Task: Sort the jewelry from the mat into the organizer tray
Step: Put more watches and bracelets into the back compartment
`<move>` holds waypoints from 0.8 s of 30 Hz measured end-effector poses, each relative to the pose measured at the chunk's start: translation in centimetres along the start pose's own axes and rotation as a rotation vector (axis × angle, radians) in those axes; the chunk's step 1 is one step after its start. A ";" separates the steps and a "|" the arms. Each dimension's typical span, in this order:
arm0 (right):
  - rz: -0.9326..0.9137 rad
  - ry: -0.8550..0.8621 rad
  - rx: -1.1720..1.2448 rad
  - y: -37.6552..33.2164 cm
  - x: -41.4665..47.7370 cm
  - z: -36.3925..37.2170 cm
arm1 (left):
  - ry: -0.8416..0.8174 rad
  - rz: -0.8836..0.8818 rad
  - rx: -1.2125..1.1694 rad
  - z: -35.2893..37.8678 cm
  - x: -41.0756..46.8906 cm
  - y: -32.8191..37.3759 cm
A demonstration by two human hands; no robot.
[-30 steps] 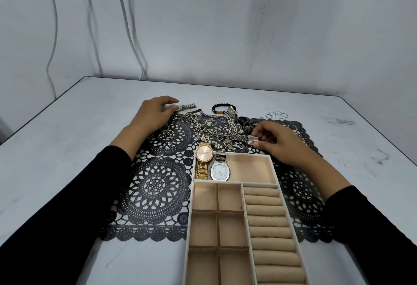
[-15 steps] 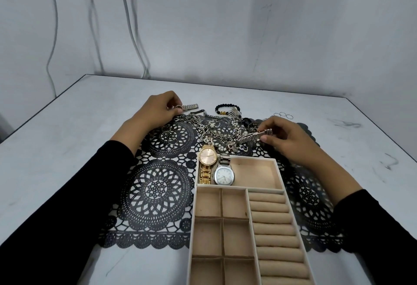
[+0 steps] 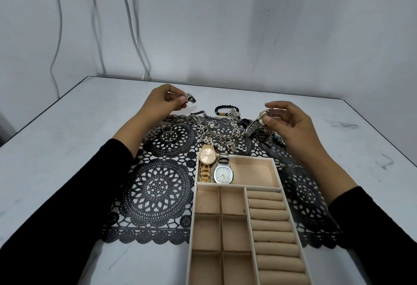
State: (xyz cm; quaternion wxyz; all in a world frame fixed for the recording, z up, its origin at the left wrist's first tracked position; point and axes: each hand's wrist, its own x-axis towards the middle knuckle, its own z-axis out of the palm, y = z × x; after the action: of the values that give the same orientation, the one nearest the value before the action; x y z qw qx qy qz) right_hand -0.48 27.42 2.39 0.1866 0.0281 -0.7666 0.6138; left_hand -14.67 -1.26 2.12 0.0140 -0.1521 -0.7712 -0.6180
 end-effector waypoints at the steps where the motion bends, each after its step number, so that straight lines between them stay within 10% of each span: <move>1: 0.006 0.010 0.018 -0.1 0.0 0.0 | -0.002 -0.012 -0.080 0.1 -0.2 0.3; 9: -0.046 0.030 0.084 -1.2 -1.0 0.4 | 0.006 -0.137 -0.605 0.1 -2.3 1.6; 24: -0.097 0.013 0.204 -4.5 -3.0 0.9 | -0.035 0.005 -0.501 0.7 -8.0 3.7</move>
State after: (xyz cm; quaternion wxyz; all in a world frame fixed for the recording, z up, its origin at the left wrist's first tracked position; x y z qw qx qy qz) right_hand 3.29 24.86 5.49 0.2174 0.0799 -0.6966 0.6790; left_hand -6.02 -1.66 3.82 -0.0361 -0.1633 -0.5939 -0.7869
